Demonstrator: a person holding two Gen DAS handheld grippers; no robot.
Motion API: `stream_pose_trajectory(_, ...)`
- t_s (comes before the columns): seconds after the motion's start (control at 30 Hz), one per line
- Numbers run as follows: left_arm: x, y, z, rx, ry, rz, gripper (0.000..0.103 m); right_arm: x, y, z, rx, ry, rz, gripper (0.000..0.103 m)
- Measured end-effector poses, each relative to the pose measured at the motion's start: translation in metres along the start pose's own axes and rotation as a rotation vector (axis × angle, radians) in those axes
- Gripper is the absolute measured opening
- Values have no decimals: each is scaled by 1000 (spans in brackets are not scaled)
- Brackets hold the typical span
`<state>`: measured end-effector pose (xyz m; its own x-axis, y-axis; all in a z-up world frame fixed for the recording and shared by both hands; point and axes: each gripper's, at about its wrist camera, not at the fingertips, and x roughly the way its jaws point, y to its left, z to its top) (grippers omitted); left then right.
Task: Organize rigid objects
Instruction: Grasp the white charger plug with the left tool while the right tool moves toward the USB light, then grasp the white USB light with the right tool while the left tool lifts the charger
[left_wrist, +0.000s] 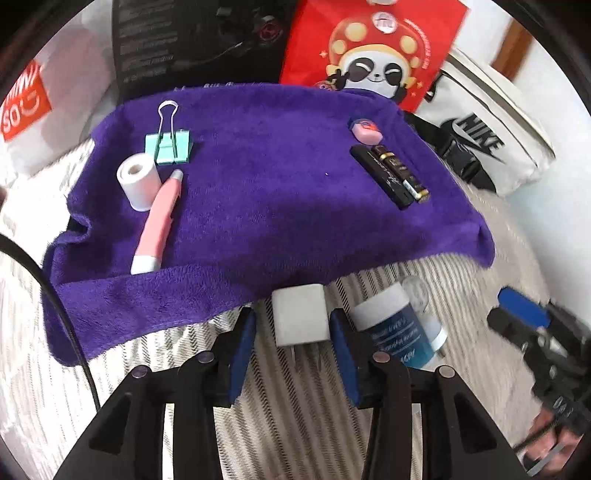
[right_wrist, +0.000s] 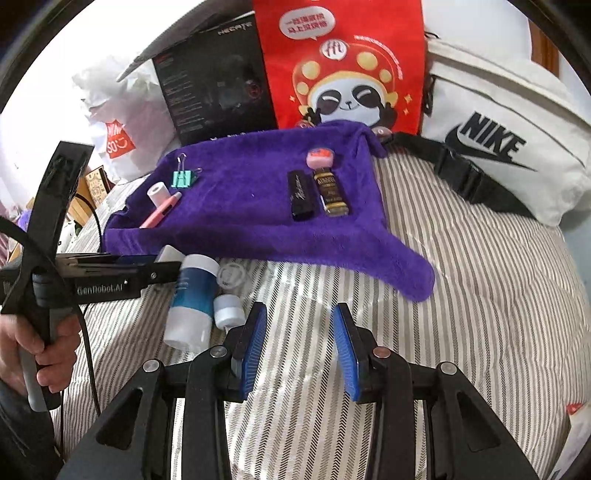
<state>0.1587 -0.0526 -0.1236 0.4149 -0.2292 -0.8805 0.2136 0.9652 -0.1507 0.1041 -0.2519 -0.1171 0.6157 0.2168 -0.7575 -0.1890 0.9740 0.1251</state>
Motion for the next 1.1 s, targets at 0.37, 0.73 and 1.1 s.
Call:
stream_pose_trajectory(0.37,0,-5,3,70,-33,-4,28,10,-12,-9,24,22,5,37)
stream_pose_trajectory(0.73,-14,14,-13,99,-56,102,28,19,2,-12,-15,29,43,37)
stream_pose_trajectory(1.1,-21,40,-33,45,-158,152,26,19,28,-13,-98,-11,100,37)
